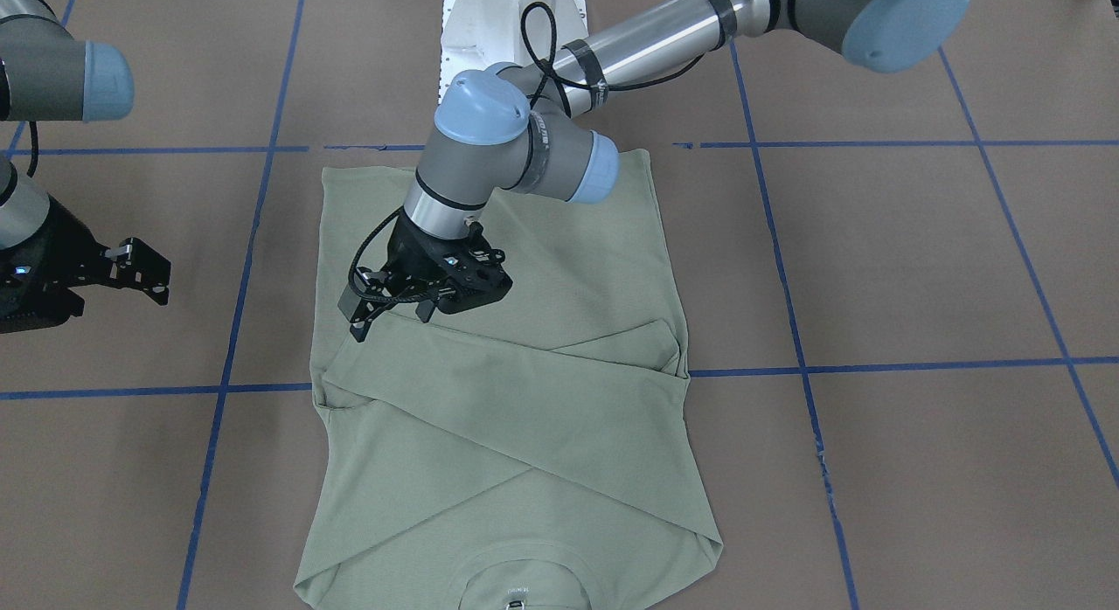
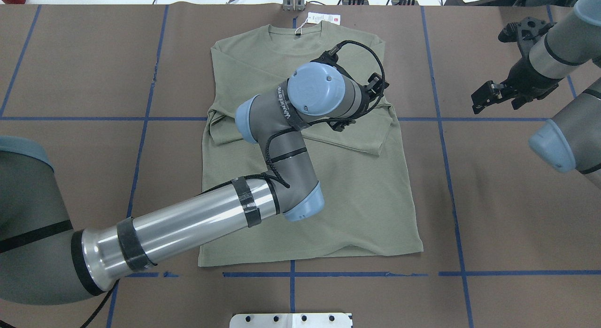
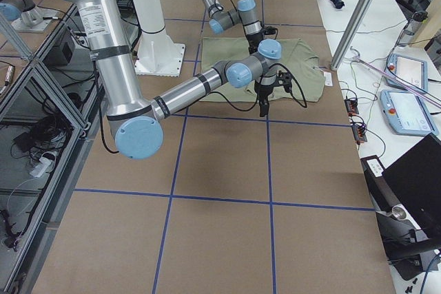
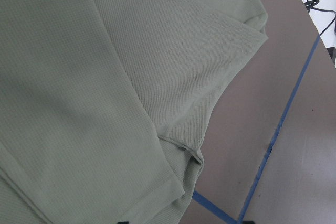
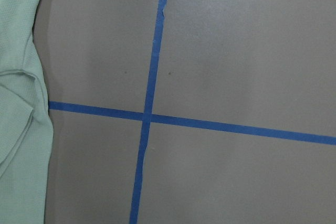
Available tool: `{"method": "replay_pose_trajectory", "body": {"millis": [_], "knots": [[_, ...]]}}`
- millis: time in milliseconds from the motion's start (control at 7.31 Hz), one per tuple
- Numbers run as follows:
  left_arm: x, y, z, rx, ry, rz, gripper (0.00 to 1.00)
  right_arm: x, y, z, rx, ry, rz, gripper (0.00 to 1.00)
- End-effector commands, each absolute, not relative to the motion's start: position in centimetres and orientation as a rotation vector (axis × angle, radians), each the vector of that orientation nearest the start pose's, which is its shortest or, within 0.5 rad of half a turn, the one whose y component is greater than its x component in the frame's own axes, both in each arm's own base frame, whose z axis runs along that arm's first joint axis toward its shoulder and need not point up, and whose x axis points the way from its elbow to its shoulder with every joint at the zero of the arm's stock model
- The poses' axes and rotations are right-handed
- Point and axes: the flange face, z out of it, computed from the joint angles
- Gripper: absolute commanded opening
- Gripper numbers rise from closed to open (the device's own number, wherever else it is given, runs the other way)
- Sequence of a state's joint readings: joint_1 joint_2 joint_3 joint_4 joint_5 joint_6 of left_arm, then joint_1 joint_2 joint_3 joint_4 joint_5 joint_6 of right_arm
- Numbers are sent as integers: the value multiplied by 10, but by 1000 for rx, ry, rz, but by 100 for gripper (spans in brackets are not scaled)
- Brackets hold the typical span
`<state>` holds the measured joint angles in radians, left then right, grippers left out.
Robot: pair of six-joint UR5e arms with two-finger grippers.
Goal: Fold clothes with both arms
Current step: 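Fold the sleeve with the left gripper across the shirt body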
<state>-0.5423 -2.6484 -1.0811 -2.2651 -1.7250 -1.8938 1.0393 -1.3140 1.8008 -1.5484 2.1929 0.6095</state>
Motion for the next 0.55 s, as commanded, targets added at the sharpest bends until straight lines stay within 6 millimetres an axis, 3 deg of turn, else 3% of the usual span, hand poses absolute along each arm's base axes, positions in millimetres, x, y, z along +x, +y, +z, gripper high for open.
{"method": "replay_pose_trajectory", "body": {"millis": [0,137,274,410], "knots": [[585,-507,132,62,1190,-495,100,-256,-516,407,110,-857,-22,100],[534,-482,165,120,1159,-416,100,-281,-489,409,118,-912,2,100],[493,-456,196,164,1131,-344,100,-312,-453,399,99,-921,48,100],[459,-436,215,180,1129,-318,100,-336,-406,399,103,-896,41,100]]}}
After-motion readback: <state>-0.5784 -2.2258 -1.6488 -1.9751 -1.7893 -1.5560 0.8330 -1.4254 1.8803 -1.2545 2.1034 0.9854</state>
